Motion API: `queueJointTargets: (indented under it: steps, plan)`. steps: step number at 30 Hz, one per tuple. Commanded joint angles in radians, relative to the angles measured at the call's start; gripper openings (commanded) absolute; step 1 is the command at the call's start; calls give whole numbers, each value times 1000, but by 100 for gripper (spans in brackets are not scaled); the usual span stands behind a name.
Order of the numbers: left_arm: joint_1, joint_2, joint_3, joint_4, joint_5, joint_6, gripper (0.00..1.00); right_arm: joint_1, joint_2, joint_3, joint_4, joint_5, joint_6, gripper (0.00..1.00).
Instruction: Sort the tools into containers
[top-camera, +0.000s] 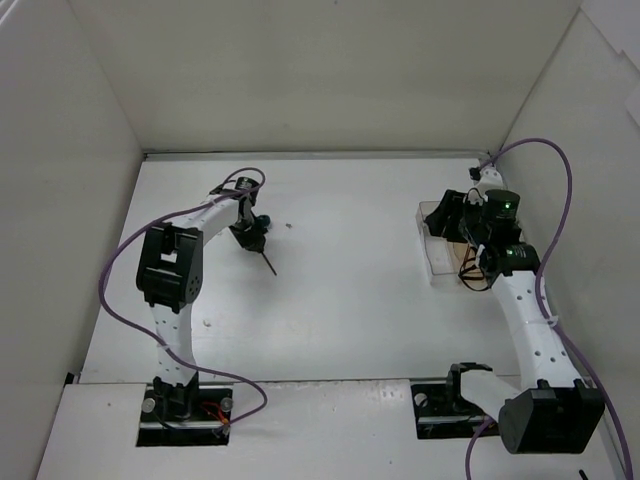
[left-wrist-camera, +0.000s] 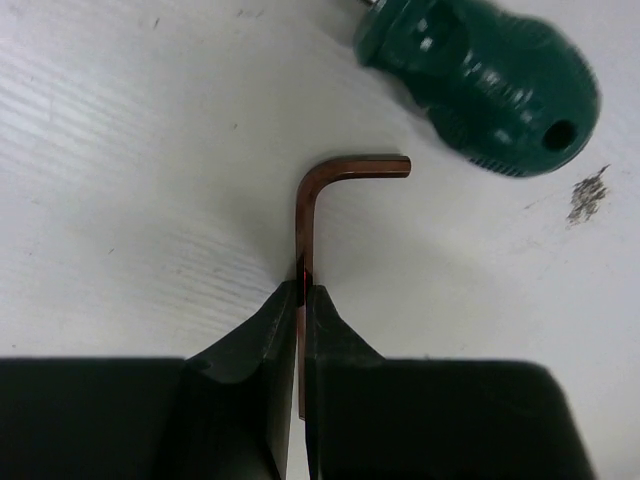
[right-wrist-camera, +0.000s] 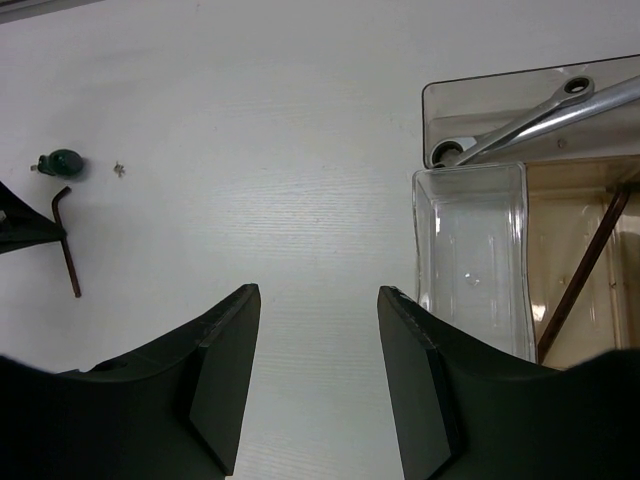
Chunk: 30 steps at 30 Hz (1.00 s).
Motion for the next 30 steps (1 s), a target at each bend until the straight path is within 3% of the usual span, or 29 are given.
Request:
queueJointTargets:
  steps: [1, 9, 22, 30]
  plan:
    - [7, -111, -120, -25, -31, 34, 0, 25, -16, 10, 45, -53, -27, 48]
    - [-25, -359, -261, 164, 25, 162, 0, 90, 21, 27, 43, -134, -27, 51]
    - [-157, -540, -338, 456, 307, 290, 0, 307, 148, 145, 138, -192, 102, 52]
    - [-267, -587, -315, 540, 359, 272, 0, 387, 200, 157, 249, -149, 194, 56]
